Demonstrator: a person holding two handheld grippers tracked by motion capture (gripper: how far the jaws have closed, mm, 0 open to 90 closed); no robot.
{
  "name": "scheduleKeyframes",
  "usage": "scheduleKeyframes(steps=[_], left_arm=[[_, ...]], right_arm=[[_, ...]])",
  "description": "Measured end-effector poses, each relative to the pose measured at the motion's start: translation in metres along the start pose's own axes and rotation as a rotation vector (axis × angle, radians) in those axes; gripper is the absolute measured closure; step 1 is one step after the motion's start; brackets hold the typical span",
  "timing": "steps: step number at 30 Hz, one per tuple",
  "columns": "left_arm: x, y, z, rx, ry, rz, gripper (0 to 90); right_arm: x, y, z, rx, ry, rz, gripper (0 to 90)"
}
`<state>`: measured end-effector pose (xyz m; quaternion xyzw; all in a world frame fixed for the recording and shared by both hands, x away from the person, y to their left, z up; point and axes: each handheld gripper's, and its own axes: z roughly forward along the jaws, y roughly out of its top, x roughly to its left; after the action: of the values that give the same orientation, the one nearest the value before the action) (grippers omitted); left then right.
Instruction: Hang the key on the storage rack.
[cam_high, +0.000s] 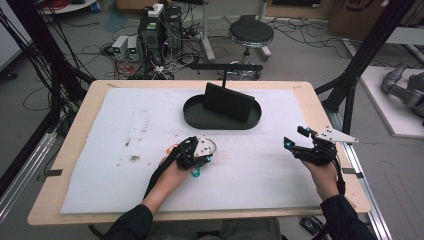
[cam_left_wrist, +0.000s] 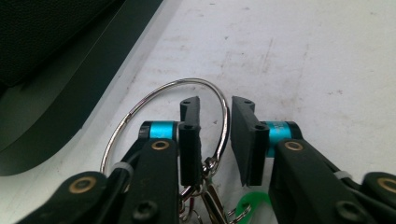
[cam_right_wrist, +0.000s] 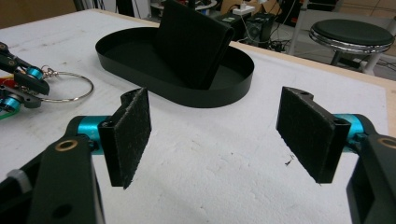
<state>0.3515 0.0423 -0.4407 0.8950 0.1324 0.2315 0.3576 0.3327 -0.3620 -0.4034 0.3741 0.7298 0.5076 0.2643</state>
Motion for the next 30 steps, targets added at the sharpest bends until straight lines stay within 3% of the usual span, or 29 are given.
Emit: scheduleKeyframes(steps=[5,10,15,22,30], left_arm=[[-0.001,0.000,0.001,0.004,0.004,0.010,75.1],[-0.003,0.002,0.000,0.005,0.002,0.033,84.1],[-0.001,0.001,-0.002,0.003,-0.002,0.020,84.7],[0.004,0.000,-0.011,-0.045,-0.003,-0.014,85.3],[0.009,0.000,-0.028,-0.145,-0.024,-0.052,85.7]], right_arm=[[0.000,0.000,0.000,0.001,0.002,0.002,26.7],[0.000,0.000,0.000,0.000,0.007,0.002,26.7],[0.000,0.000,0.000,0.000,0.012,0.004,26.8],[0.000,0.000,0.000,-0.001,0.014,0.006,26.9],[0.000,0.000,0.000,0.000,0.015,0.010,26.9]])
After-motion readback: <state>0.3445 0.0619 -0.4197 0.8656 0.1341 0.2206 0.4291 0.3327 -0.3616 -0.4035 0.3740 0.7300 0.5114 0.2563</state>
